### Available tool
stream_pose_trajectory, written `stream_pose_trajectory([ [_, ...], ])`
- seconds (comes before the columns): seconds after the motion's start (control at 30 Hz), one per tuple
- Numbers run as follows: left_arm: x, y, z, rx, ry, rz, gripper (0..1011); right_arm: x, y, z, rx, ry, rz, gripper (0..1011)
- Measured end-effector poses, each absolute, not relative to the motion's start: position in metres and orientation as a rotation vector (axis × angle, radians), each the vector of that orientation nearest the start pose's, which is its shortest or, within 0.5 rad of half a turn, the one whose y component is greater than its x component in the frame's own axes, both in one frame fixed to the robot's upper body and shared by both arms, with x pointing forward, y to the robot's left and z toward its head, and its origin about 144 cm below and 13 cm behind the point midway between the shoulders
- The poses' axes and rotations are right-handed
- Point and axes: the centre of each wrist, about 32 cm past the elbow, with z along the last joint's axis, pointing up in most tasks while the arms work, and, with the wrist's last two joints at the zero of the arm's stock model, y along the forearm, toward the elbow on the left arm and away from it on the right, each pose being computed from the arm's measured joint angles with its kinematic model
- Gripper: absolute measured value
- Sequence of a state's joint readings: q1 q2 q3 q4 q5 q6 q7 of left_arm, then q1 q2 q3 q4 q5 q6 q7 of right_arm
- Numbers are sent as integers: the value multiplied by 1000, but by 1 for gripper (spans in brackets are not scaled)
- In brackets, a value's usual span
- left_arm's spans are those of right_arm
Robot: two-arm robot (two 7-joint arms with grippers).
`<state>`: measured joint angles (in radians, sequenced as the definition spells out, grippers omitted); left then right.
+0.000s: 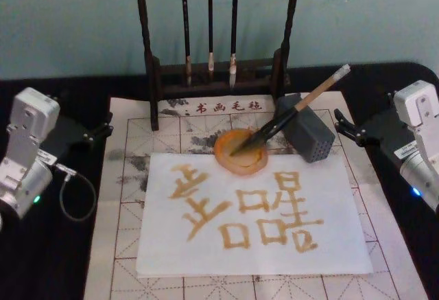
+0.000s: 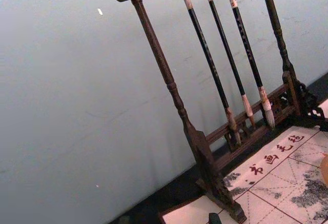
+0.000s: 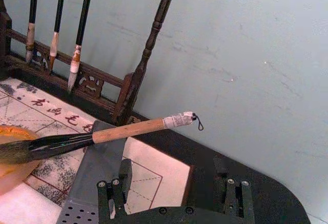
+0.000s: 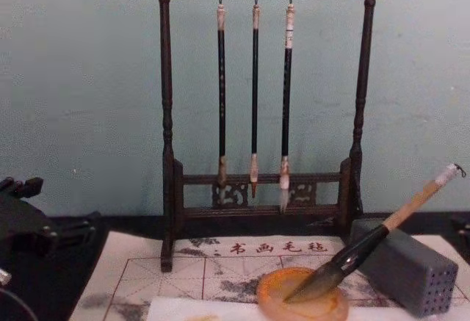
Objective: Pick up the brush from the inkstone, write on the paper, then place the brush back to its original position.
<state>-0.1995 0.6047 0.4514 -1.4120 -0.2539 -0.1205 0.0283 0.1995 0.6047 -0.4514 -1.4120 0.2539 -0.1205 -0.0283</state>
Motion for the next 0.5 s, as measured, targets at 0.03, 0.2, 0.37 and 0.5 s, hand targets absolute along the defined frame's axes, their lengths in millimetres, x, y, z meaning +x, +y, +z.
stream_pose_trajectory([
  [0.03,489,310,1140,304,-285,1248,1001,489,-310,1140,-305,-285,-1248,1002],
  [0.2,489,310,1140,304,-285,1248,1001,489,-310,1140,-304,-285,-1248,1002],
  [0.37,489,310,1140,304,-285,1248,1001,489,-310,1140,-304,-285,-1248,1002],
  [0.5,489,310,1140,305,-285,1248,1001,489,-310,1140,-304,-284,-1248,1002],
])
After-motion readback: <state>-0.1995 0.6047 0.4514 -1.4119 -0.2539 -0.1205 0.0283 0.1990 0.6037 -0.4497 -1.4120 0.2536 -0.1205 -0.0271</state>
